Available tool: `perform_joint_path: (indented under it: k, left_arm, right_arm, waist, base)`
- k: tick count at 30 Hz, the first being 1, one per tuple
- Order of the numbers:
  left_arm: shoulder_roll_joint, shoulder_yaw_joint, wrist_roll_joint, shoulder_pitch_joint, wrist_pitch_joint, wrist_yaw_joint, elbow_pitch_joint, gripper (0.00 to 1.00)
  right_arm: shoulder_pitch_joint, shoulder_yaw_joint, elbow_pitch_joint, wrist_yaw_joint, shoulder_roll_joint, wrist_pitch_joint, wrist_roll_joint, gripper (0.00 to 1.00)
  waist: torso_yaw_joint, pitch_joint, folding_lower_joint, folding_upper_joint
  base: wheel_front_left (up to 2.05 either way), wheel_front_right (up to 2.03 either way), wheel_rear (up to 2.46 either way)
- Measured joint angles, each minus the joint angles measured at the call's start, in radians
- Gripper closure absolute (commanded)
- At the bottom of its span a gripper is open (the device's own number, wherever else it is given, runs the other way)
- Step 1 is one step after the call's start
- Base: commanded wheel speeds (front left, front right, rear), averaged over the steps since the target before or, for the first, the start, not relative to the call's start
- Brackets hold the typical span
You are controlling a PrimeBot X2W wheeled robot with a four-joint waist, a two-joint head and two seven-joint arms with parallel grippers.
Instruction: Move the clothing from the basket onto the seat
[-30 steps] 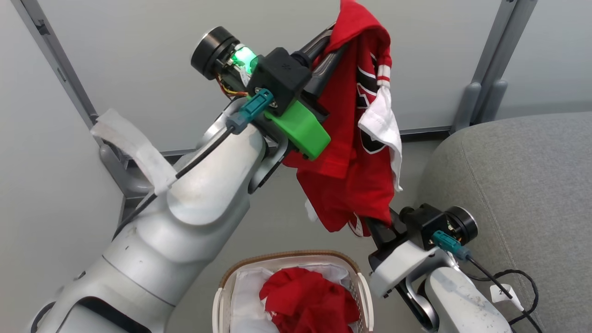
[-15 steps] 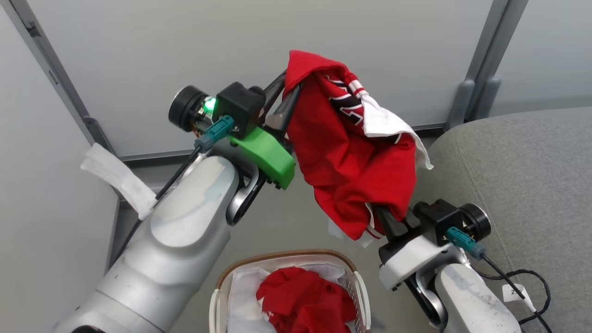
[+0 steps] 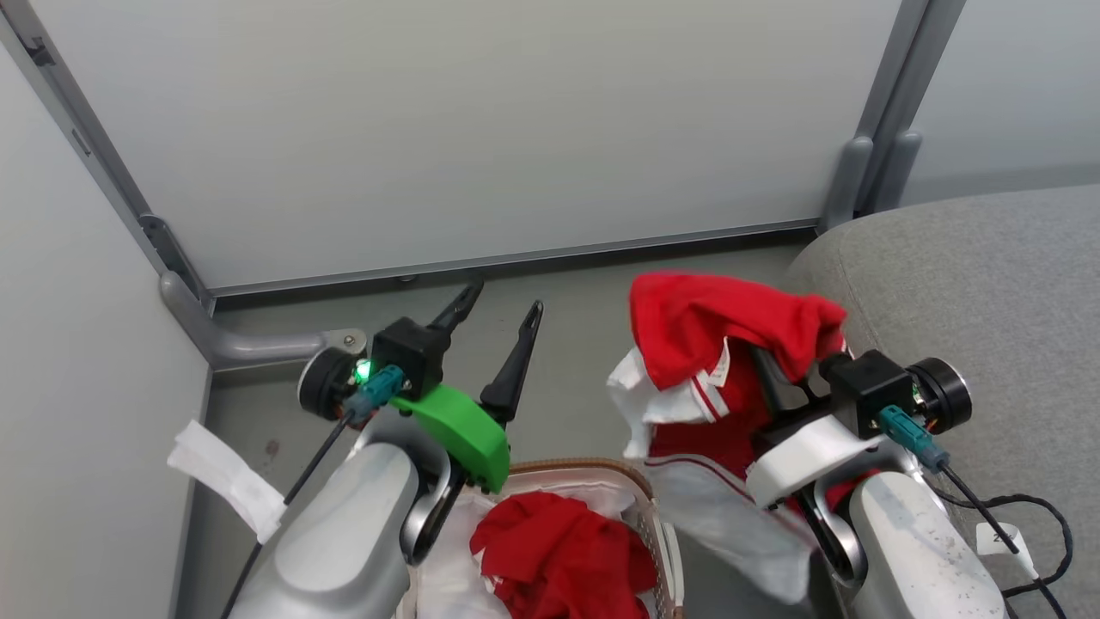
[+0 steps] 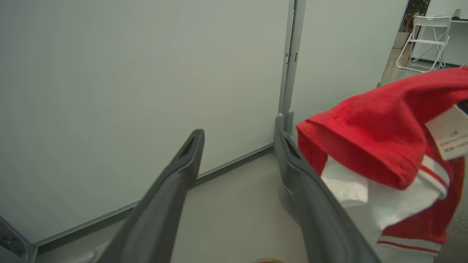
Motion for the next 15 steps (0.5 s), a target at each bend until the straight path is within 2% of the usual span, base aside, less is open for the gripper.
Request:
perform_joint_path:
  k: [7,15]
  left_arm:
    - [-0.006,0.03,0.033,0.111,0.0,-0.002,-0.022,0.0]
    - [-0.021,0.062,0.082,0.163,0.0,-0.006,-0.061,0.0]
  right_arm:
    - [0.022,-0.054,-0.018,0.0,0.0,0.0,-0.037,1.0]
    - [0.03,-0.126,-0.039,0.0,-0.001,0.0,-0.069,1.0]
  waist:
    - [-0.015,0.001,0.0,0.0]
    - [-0.052,0.005,0.0,0.0]
  base:
    - [0.0,0.0,0.0]
    - [0.0,0.0,0.0]
